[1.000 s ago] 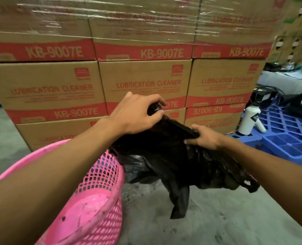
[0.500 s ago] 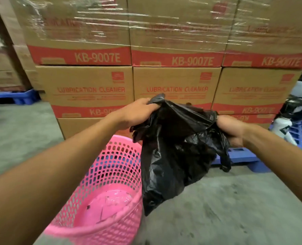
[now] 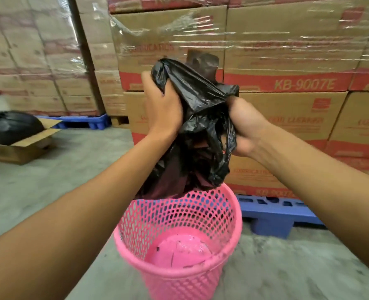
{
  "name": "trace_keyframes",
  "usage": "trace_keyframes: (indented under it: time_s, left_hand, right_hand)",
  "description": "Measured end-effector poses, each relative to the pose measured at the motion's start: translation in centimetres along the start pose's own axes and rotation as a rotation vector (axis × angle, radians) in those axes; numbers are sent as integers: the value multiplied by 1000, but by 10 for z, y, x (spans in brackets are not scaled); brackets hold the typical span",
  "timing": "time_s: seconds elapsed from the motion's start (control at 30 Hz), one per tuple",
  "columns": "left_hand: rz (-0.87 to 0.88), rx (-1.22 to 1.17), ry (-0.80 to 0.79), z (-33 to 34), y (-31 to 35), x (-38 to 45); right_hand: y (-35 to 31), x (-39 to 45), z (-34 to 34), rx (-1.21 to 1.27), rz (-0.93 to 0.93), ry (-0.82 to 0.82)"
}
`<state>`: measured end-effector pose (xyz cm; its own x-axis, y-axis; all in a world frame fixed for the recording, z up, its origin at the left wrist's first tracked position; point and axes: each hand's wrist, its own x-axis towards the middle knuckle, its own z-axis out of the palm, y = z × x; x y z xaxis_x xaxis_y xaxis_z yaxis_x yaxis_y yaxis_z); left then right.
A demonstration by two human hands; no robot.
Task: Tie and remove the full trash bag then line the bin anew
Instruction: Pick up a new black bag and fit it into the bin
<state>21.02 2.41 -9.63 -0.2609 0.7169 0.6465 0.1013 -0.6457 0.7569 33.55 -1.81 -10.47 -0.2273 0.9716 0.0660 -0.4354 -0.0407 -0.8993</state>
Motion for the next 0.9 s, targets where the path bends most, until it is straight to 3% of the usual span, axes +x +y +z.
trace_keyframes:
  time_s: [0.13, 0.23, 0.3, 0.4, 0.47, 0.57, 0.63, 0.7, 0.8, 0.9]
  left_hand:
    - [-40, 45, 130, -37, -34, -19]
    - [-160, 114, 53, -53, -80, -51]
    - [-239, 263, -146, -61, -113, -71]
    - [-382, 504, -607, -70, -149, -84]
    - [-334, 626, -810, -76, -156, -85]
    - [-194, 775, -952, -82, -159, -70]
    - [-307, 857, -1079, -87, -165, -54]
    - [-564, 900, -1243, -96, -163, -40]
    - [-988, 700, -1484, -116, -145, -17]
    - [-1083, 538, -1443, -130, -133, -1]
  right_hand:
    - [47, 17, -4, 39, 85, 20]
    - [81, 17, -22, -122, 156, 99]
    - [98, 14, -45, -421, 171, 216]
    - [111, 11, -89, -1137, 159, 315]
    - [108, 7, -106, -1530, 210, 354]
    - [100, 2, -111, -1727, 251, 414]
    - [100, 4, -111, -1800, 189, 336]
    - [104, 4, -108, -1847, 127, 134]
    - [113, -4, -108, -1871, -14, -127]
    - [121, -9, -109, -2022, -144, -222]
